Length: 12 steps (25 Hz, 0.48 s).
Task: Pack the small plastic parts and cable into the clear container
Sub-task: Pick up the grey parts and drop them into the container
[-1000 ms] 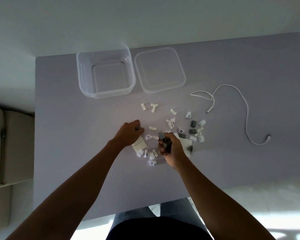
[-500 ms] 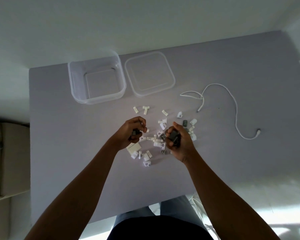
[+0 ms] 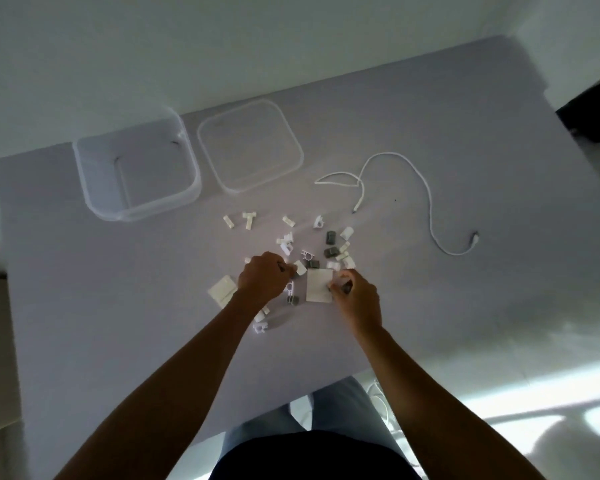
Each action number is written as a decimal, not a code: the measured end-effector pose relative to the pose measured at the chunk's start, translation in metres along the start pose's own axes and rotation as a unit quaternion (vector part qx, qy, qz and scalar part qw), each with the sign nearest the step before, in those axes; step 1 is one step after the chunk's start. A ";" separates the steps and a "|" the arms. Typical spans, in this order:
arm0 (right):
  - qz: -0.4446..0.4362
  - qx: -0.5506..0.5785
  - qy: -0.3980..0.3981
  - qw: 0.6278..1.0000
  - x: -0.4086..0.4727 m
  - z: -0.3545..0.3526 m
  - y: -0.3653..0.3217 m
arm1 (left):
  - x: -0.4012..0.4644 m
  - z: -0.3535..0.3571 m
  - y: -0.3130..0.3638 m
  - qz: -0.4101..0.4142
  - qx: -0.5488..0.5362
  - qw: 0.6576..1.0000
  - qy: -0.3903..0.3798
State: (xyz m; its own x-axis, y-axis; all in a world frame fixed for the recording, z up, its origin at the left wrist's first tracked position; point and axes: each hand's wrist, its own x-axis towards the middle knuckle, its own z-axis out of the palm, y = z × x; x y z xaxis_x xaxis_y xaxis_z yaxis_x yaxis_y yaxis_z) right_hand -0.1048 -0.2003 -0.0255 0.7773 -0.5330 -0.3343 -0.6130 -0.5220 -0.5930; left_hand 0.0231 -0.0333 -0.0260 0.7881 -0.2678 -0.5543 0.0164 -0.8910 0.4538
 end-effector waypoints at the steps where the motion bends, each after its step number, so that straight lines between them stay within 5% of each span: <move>1: -0.010 -0.013 -0.006 1.000 0.000 0.001 0.000 | 0.001 0.005 0.005 -0.017 0.006 1.000 0.009; 12: -0.057 -0.059 -0.062 0.995 0.009 0.016 0.012 | 0.000 0.017 0.031 0.006 0.138 0.989 0.060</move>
State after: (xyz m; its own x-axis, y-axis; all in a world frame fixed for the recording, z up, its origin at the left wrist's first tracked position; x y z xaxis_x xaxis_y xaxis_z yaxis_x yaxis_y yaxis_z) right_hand -0.1028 -0.2008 -0.0474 0.8492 -0.3847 -0.3618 -0.5274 -0.6525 -0.5441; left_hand 0.0134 -0.0672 -0.0235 0.8543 -0.2484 -0.4565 -0.1490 -0.9586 0.2428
